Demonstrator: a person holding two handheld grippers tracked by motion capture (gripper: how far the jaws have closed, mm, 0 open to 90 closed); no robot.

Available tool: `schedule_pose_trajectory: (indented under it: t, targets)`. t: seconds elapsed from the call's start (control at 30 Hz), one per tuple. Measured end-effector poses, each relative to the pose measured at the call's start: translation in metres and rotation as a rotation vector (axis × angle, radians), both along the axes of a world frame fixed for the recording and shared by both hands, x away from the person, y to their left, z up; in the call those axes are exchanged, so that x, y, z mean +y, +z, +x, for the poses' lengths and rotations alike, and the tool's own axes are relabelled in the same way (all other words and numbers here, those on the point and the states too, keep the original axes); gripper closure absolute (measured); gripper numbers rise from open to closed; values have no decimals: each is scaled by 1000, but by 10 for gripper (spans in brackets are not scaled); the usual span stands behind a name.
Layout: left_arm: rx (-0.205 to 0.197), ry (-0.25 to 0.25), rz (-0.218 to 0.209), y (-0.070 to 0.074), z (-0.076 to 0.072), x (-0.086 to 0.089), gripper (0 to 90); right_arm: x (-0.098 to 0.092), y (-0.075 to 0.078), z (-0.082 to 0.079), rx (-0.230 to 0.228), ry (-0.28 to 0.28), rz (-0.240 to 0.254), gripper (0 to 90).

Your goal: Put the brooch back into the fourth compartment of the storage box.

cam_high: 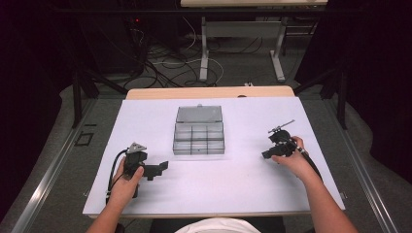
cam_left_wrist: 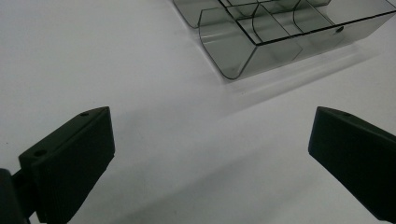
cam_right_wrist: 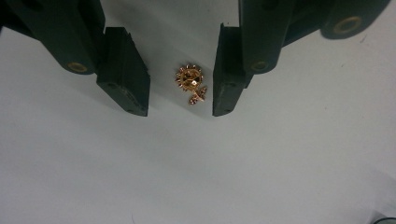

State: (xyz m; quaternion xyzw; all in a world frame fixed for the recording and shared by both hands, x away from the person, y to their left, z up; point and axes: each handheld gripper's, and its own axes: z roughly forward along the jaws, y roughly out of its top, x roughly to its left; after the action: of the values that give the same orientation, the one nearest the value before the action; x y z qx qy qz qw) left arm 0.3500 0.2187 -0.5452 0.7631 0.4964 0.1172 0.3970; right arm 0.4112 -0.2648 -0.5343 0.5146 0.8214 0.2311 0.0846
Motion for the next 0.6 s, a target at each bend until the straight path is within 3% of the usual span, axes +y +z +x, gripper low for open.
schedule_pose_trajectory:
  t: [0.3,0.4,0.53,0.6]
  targets:
    - [1,-1,-2,0,0,0,5,3,1,-2,8,8,-8,659]
    - [1,-2,-1,0,0,-1,5,3,0,-2,-10,17,-12,679]
    - [1,-2,-1,0,0,-1,5,6,0,-3,-21,46,-63,698]
    - [1,-2,-1,0,0,0,5,8,0,-3,-14,33,-69,700]
